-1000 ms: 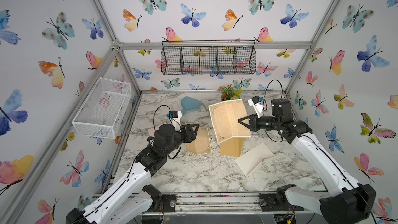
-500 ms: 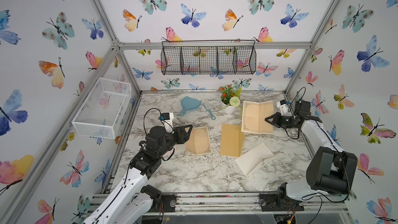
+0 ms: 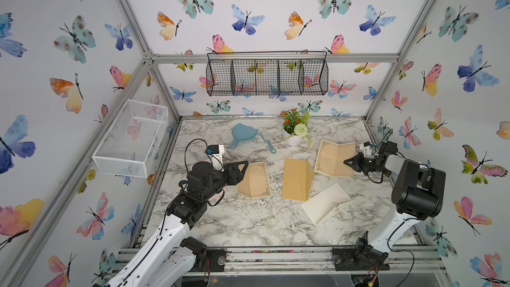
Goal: Take the letter paper out of the envelope
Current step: Place the letter paper at the center of the board.
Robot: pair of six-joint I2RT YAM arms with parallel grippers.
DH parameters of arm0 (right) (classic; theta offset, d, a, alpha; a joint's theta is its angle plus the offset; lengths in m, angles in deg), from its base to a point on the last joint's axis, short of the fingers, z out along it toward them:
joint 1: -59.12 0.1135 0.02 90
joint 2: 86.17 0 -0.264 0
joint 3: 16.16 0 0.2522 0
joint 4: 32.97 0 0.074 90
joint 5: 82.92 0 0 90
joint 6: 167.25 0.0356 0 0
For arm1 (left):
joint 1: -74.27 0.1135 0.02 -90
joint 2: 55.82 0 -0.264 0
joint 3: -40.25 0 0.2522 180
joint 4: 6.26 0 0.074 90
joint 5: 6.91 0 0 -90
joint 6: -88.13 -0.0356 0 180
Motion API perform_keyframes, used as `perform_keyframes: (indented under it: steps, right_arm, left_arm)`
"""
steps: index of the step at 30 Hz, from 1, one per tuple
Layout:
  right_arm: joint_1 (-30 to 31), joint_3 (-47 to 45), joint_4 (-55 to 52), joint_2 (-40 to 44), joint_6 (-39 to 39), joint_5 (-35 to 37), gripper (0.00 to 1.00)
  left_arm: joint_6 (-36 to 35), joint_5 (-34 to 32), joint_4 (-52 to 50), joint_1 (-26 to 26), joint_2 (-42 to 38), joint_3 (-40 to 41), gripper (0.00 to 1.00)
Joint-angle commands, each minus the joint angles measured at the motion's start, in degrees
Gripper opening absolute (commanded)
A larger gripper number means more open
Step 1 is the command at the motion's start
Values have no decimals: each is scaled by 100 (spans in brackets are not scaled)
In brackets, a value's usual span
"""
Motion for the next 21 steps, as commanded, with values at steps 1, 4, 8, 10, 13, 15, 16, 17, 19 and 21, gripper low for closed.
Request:
perform_keyframes:
  steps: [1, 4, 8, 10, 13, 15, 16, 17, 19, 21]
  right_arm:
    - [26, -34, 378, -50, 156, -83, 2]
    - [29, -31, 476, -196, 189, -163, 2]
    - [39, -11, 763, -496, 339, -326, 2]
    - [46, 35, 905, -670, 421, -439, 2]
    - [136, 162, 914, -867, 436, -400, 2]
    - [239, 252, 918, -959, 462, -397, 2]
    - [294, 296, 936, -988, 485, -392, 2]
    - [332, 312, 970, -986, 525, -384, 2]
    - [424, 355, 1029, -952, 605, -342, 2]
    - [499, 423, 1051, -925, 661, -328, 2]
  left_arm:
    - [4, 209, 97, 27, 44, -84, 58]
    - [28, 295, 138, 23, 109, -95, 58]
    - [46, 395, 152, 23, 177, -110, 58]
    - [47, 395, 164, 23, 177, -107, 57]
    - [72, 394, 190, 30, 184, -100, 57]
    - [95, 417, 217, 30, 215, -124, 57]
    - [95, 434, 217, 28, 232, -142, 57]
    - [91, 447, 220, 31, 254, -170, 57]
    - [81, 488, 196, 24, 290, -219, 57]
    - [79, 501, 175, 30, 296, -239, 57]
